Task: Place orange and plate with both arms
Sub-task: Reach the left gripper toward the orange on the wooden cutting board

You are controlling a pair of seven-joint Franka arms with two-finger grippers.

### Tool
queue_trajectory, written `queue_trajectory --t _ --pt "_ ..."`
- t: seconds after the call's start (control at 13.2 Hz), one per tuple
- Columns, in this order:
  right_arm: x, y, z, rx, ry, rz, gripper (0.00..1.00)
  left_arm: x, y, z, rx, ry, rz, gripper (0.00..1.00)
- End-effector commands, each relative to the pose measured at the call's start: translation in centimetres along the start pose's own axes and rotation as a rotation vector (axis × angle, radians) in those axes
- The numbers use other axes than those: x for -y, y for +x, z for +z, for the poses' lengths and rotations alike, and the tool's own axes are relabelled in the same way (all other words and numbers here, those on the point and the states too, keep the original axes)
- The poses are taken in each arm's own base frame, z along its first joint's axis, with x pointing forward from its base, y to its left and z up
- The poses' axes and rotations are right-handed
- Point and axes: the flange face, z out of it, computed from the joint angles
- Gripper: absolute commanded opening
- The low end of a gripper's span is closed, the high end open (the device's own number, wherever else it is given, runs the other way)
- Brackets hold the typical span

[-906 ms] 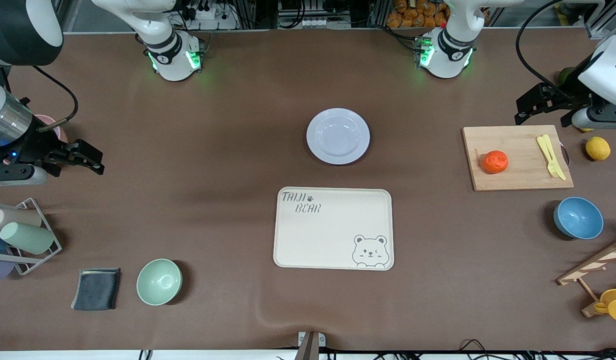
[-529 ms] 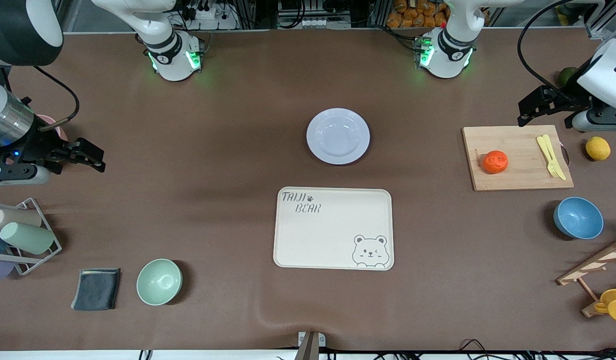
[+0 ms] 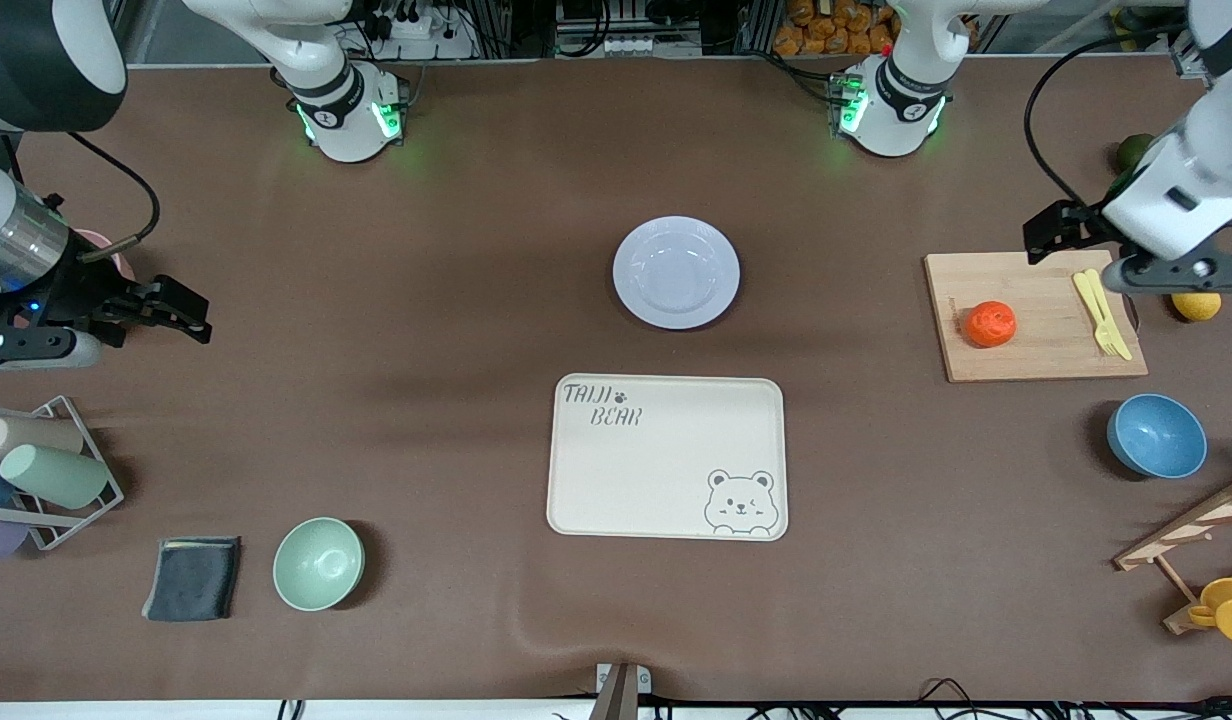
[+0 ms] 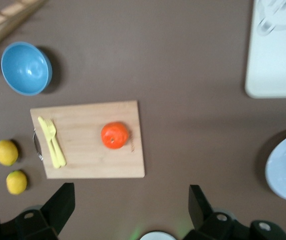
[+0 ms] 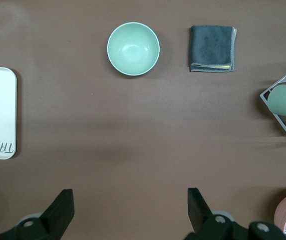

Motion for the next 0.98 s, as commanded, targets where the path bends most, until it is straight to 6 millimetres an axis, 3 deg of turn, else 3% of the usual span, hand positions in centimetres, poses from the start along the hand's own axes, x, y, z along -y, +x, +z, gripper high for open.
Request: queue_trajectory --t 0.0,0.15,0.38,0.45,0.91 --pt "0.2 0.2 -0.1 0.01 0.003 -0.001 1.0 0.3 -0.1 1.7 0.03 0.03 0.011 1.0" --pt "-0.6 0.3 0.0 0.014 0.019 0.015 1.0 1.1 1.1 5.0 0.102 0.031 -0.045 1.0" --pt "-2.0 0.4 0.3 0.026 0.031 0.03 1.0 1.7 1.2 8.8 0.122 0.036 -0.084 1.0" --pt "-2.2 0.4 0.3 0.025 0.031 0.032 1.0 2.9 1.0 10.1 0.128 0.031 -0.106 1.0" --pt "-2.5 0.5 0.9 0.036 0.024 0.034 1.0 5.1 -0.5 18.1 0.113 0.011 -0.147 1.0"
